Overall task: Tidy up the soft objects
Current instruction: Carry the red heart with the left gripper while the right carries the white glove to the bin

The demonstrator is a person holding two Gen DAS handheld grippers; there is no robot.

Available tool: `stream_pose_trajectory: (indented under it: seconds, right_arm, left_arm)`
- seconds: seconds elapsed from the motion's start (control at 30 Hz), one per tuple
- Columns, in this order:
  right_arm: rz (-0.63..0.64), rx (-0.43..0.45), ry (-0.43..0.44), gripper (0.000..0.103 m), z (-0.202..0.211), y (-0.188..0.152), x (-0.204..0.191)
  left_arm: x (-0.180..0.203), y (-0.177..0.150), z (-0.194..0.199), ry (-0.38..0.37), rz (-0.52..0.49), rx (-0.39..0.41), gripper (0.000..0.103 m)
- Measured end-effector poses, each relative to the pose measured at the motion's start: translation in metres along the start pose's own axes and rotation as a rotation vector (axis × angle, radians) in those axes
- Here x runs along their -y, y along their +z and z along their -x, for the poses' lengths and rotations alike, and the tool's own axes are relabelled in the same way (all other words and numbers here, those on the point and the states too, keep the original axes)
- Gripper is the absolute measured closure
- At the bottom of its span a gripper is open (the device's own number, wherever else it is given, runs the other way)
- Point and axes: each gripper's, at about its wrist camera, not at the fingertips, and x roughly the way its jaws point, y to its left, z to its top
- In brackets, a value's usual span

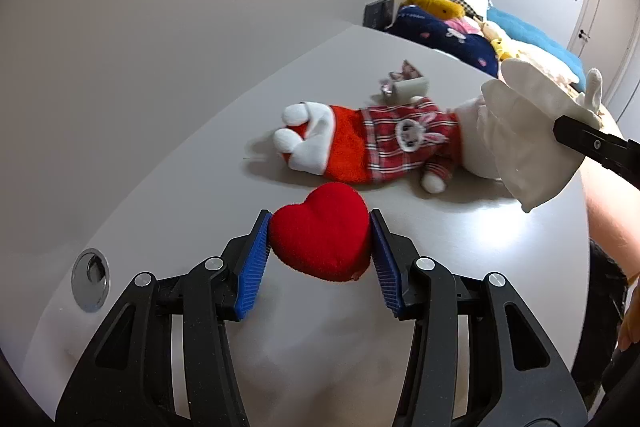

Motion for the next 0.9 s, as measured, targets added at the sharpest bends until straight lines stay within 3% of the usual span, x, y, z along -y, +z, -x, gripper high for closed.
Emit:
stream_pose_trajectory:
  seconds: [0.47,0.9]
  right_arm:
    - [-0.027,0.07,-0.027,0.093,0.083,-0.027,0.035]
    - [-0.073,0.101,-0.065,0.093,0.132,-0.059,0.075]
  left_arm:
    - [0.056,-0.027,0.051,-0.042,-0.051,0.041,0.055]
    - [0.115,-0.051,0.074,-0.104,-0.116,0.043,0.055]
